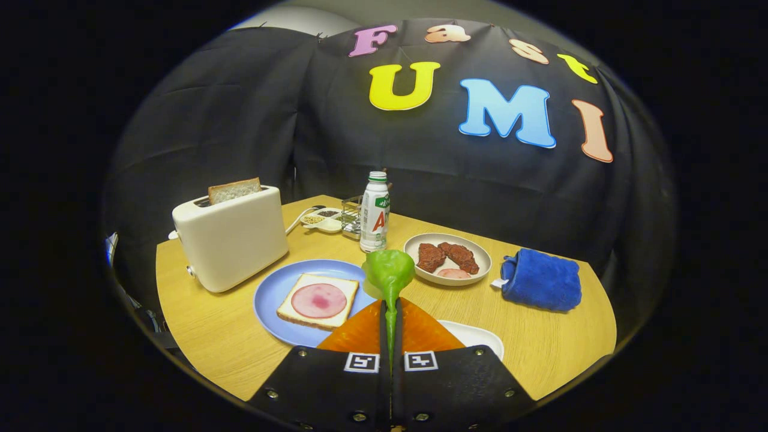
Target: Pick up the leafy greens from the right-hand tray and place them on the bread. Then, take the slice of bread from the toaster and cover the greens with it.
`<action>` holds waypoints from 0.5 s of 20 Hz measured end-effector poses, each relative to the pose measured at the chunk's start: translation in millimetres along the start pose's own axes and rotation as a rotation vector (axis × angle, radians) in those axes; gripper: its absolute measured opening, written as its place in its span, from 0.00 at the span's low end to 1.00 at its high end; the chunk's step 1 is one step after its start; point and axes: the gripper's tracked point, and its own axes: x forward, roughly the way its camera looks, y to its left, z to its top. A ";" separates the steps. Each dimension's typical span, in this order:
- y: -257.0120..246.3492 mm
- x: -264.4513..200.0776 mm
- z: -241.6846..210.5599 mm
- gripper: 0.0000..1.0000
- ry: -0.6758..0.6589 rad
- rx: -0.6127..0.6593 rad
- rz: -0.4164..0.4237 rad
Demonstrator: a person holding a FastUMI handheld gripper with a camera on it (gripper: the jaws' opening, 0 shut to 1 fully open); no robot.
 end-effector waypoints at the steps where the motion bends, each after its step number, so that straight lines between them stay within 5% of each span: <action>1: 4.0 1.5 1.9 0.01 -0.003 0.005 -0.002; 10: 56.1 25.3 10.8 0.01 0.000 0.035 0.060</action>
